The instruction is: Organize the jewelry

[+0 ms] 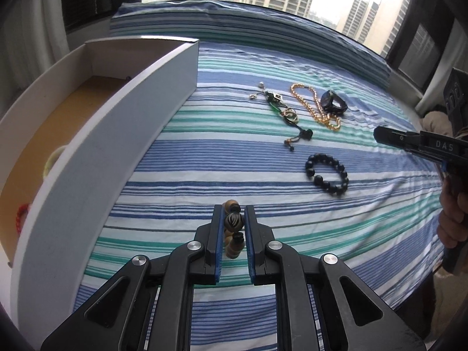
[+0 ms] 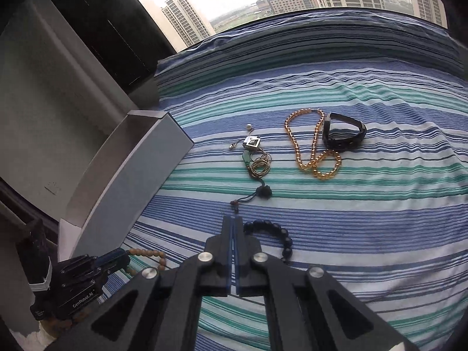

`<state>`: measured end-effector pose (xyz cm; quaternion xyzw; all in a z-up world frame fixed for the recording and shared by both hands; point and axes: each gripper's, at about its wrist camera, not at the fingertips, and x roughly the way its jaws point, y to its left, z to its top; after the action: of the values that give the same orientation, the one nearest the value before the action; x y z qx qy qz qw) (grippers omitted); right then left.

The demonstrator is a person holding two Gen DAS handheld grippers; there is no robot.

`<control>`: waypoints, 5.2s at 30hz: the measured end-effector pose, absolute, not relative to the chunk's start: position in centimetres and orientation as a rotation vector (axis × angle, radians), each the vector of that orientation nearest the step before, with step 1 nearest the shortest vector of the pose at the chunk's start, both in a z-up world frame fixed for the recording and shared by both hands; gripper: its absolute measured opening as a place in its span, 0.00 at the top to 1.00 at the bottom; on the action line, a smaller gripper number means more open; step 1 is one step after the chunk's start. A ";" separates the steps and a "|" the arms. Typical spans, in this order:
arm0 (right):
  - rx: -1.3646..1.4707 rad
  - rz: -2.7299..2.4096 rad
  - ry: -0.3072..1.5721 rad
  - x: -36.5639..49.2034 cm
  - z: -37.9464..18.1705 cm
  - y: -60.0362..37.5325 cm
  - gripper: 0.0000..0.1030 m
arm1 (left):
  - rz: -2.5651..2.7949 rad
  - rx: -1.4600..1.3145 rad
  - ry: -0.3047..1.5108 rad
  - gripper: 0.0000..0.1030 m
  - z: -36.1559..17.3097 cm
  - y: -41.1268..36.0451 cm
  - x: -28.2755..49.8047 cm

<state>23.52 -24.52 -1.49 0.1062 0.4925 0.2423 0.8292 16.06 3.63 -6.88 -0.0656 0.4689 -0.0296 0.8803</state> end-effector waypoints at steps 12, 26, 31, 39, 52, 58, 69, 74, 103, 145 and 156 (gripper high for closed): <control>0.050 0.384 1.121 23.8 -5.4 -24.8 0.61 | -0.055 -0.186 0.996 0.89 -7.8 5.5 15.1; -0.171 0.390 1.140 24.2 -9.3 -21.0 0.88 | -0.083 -0.305 1.047 0.89 -9.7 8.7 14.2; -0.133 0.432 1.021 22.0 -3.8 -21.2 0.88 | -0.128 -0.328 0.989 0.89 -6.3 8.9 13.8; -0.124 0.545 0.853 20.7 5.1 -18.5 0.88 | -0.135 -0.347 0.891 0.89 0.0 10.7 11.8; -0.099 0.874 0.778 22.2 11.6 -3.0 0.88 | 0.167 -0.365 0.758 0.89 6.9 24.2 10.1; -0.139 0.933 0.857 24.1 8.9 5.3 0.88 | 0.314 -0.385 0.816 0.89 3.4 30.5 12.4; -0.254 0.858 1.002 26.0 1.8 11.3 0.86 | 0.383 -0.359 0.927 0.87 -2.8 32.6 14.9; -0.191 0.816 0.968 26.0 2.8 9.7 0.58 | 0.437 -0.300 0.892 0.31 -2.3 32.0 14.5; -0.169 0.350 0.804 9.6 3.5 -17.3 0.26 | 0.027 -0.124 0.820 0.05 -2.2 5.9 8.8; -0.052 0.260 0.903 7.7 0.5 -23.6 0.26 | 0.002 -0.098 0.899 0.03 -4.2 1.5 9.4; -0.012 0.240 0.971 9.4 -2.1 -25.3 0.26 | -0.018 -0.076 0.979 0.03 -6.6 -0.2 12.8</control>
<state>9.43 -25.29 -2.07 -0.0057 0.4657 0.1152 0.8774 12.80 -0.20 -6.61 -0.0363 0.4701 -0.0087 0.8818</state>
